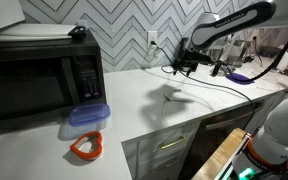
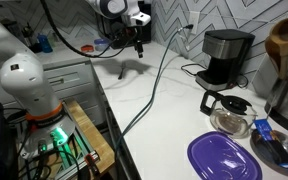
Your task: Pick up the small silver bowl and move it to the left side of the kitchen counter
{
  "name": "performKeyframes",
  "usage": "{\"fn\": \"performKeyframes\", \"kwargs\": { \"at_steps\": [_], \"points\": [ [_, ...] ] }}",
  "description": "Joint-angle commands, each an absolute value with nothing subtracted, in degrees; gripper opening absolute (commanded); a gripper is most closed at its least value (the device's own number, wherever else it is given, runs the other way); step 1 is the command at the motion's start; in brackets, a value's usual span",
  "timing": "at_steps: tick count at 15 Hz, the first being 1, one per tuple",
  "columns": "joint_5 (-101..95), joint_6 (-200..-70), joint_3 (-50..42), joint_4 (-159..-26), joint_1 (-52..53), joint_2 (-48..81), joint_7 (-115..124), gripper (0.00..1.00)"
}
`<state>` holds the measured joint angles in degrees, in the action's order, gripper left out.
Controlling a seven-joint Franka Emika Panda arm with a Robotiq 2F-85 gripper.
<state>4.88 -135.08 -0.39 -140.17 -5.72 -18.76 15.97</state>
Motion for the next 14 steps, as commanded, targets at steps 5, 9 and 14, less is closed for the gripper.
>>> {"fn": "performKeyframes", "kwargs": {
  "at_steps": [5, 9, 14],
  "points": [
    [3.39, -135.69, -6.10, -141.24, -16.32, -24.46, 24.81, 1.00],
    [5.60, -135.94, -10.17, -141.63, -21.05, -26.15, 27.40, 1.00],
    [5.86, -138.78, -13.97, -142.68, -27.58, -27.77, 31.81, 1.00]
  ]
}}
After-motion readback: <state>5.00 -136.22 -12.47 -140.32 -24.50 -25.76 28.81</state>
